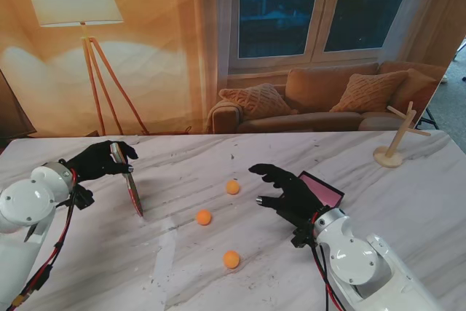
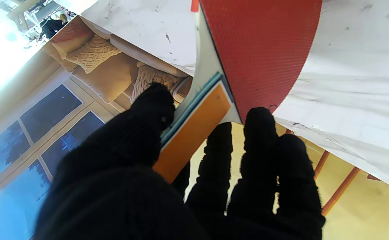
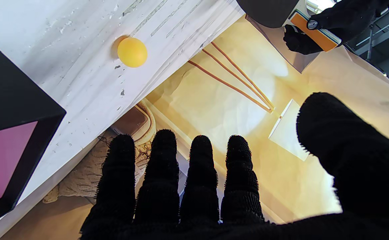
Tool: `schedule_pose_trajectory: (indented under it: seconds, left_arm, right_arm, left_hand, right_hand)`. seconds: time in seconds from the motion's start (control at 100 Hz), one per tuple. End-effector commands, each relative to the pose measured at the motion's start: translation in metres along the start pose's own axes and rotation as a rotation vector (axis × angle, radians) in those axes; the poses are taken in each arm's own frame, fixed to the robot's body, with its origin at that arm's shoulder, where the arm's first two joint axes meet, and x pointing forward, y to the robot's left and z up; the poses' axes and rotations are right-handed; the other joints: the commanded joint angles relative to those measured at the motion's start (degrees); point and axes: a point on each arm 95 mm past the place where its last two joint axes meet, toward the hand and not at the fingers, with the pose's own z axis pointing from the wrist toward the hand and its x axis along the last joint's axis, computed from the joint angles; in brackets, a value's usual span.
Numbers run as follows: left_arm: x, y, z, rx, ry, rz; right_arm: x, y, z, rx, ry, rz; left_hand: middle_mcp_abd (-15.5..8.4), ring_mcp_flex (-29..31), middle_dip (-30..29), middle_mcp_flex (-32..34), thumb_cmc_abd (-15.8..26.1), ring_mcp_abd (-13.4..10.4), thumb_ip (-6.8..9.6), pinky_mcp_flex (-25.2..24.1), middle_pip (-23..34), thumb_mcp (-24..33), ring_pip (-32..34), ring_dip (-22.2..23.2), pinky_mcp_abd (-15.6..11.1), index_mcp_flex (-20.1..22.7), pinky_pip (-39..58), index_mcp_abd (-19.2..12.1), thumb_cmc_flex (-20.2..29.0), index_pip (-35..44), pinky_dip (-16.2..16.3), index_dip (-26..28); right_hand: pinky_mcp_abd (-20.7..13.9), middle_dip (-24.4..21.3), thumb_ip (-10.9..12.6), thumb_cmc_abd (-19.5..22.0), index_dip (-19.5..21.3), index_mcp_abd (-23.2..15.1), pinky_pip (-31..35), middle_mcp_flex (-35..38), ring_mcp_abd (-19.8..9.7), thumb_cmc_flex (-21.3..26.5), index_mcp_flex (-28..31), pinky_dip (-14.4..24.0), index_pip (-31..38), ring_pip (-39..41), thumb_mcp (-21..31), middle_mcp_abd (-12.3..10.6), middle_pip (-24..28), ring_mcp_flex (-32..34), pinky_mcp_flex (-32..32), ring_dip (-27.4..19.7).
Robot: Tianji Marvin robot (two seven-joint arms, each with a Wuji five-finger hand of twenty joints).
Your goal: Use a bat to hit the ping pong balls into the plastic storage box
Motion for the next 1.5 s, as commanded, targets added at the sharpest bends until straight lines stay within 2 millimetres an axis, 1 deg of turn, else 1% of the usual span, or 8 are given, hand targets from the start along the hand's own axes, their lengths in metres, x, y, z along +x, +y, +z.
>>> schedule_pose_trajectory:
  seconds: [0.0,0.14,0.55,0.72,0.89,1.05,1.29,1.49]
  left_arm:
    - [-0.005,0.005,0.0,-0.034,-0.016,0.008]
    - [-0.008,0.008,0.0,-0.069,-0.029,0.032]
    - [-0.015,0.003,-0.006,-0.086,-0.023,0.142]
    - [-0.016,0.002,-0.006,-0.07,-0.015,0.148]
    - [-0.017,0.0,-0.005,-0.069,-0.007,0.164]
    - [-0.017,-0.004,-0.007,-0.069,-0.008,0.188]
    - [-0.018,-0.001,-0.006,-0.084,-0.02,0.176]
    - [-0.021,0.0,-0.006,-0.098,-0.036,0.221]
  right_arm:
    - [0.0,-0.003,0.0,0.016,-0.008,0.006]
    - [0.0,-0.003,0.0,0.018,-0.009,0.008]
    - [0.0,-0.005,0.0,0.028,-0.01,0.015]
    - [0.0,-0.006,0.001,0.032,-0.01,0.018]
    - [0.0,-0.006,0.001,0.035,-0.011,0.019]
    - [0.0,-0.007,0.001,0.036,-0.01,0.02]
    - [0.0,-0.007,0.001,0.039,-0.01,0.023]
    - [0.0,-0.007,0.001,0.039,-0.011,0.023]
  left_hand:
    - [0.97,-1.01,-1.74,-1.97,3.57,0.8,1.9,-1.0,-0.45,7.56,-0.59,-0.38,-3.0,2.58,-0.6,-1.31,4.69,-0.21,-1.19,0.21]
    - [1.39,-1.13,-2.67,-2.59,2.16,0.81,0.3,-0.93,0.05,6.14,-0.89,-0.63,-3.07,4.6,-0.93,-2.42,6.28,2.3,-1.53,1.07]
    - [1.39,-4.05,9.78,-6.85,4.4,-2.44,1.24,-3.29,4.68,5.46,7.47,9.25,-3.81,6.06,0.76,-5.59,3.17,-4.35,3.23,-0.31]
    - [-0.67,-11.48,-11.0,-19.42,4.52,-2.84,-0.28,-5.23,-3.39,0.72,-0.9,5.62,-5.58,9.44,-1.34,-4.7,10.44,2.87,2.48,-1.75]
    - [-2.59,-17.36,-13.08,-24.71,5.05,-4.92,-0.43,-9.16,-3.76,-1.75,-3.29,4.94,-7.43,8.73,-6.2,-4.85,12.4,8.52,1.16,-3.6]
    - [-1.63,-17.06,0.15,-24.1,5.5,-7.35,-0.25,-10.12,6.29,-3.08,5.8,15.61,-8.24,8.51,-6.47,-5.24,12.26,8.94,3.67,-6.6]
    - [-1.37,-7.72,-6.21,-18.44,4.82,-4.94,-0.34,-1.69,2.8,-1.41,9.05,15.39,-6.07,9.38,2.21,-4.09,13.48,11.32,7.78,-4.84]
    - [-0.17,-5.75,21.0,-12.75,3.51,-9.38,-0.62,-1.35,10.84,5.04,18.61,20.81,-6.46,8.48,3.25,-4.05,8.22,3.02,10.12,-7.22]
  right_hand:
    - [-2.48,0.46,1.92,1.38,0.43,0.21,0.37,-0.91,-0.47,-1.82,1.79,0.57,0.95,0.56,-1.44,-0.3,-0.31,-1.92,-0.32,0.37]
    - [-2.51,0.46,1.97,1.64,0.43,0.17,0.38,-0.98,-0.39,-1.83,1.89,0.58,0.98,0.58,-1.55,-0.24,-0.31,-1.95,-0.29,0.39]
    - [-2.59,0.48,2.1,2.28,0.41,0.16,0.33,-0.99,-0.37,-2.07,1.98,0.6,0.96,0.54,-1.88,-0.16,-0.26,-2.04,-0.32,0.4]
    - [-2.63,0.49,2.14,2.47,0.41,0.14,0.28,-0.97,-0.37,-2.11,1.98,0.63,0.95,0.54,-1.96,-0.18,-0.24,-2.06,-0.39,0.41]
    - [-2.6,0.48,2.19,2.57,0.41,0.14,0.24,-1.01,-0.41,-2.07,1.99,0.66,0.95,0.54,-1.97,-0.17,-0.28,-2.05,-0.38,0.42]
    - [-2.64,0.48,2.2,2.65,0.42,0.09,0.21,-0.92,-0.42,-2.15,2.07,0.69,0.97,0.54,-2.02,-0.2,-0.26,-2.02,-0.36,0.44]
    - [-2.72,0.49,2.24,2.87,0.41,0.15,0.13,-0.96,-0.44,-2.2,2.09,0.73,0.94,0.53,-2.06,-0.25,-0.29,-2.04,-0.39,0.45]
    - [-2.65,0.54,2.27,3.07,0.43,0.11,0.12,-0.8,-0.37,-2.34,2.21,0.8,0.96,0.58,-2.11,-0.29,-0.23,-1.94,-0.38,0.49]
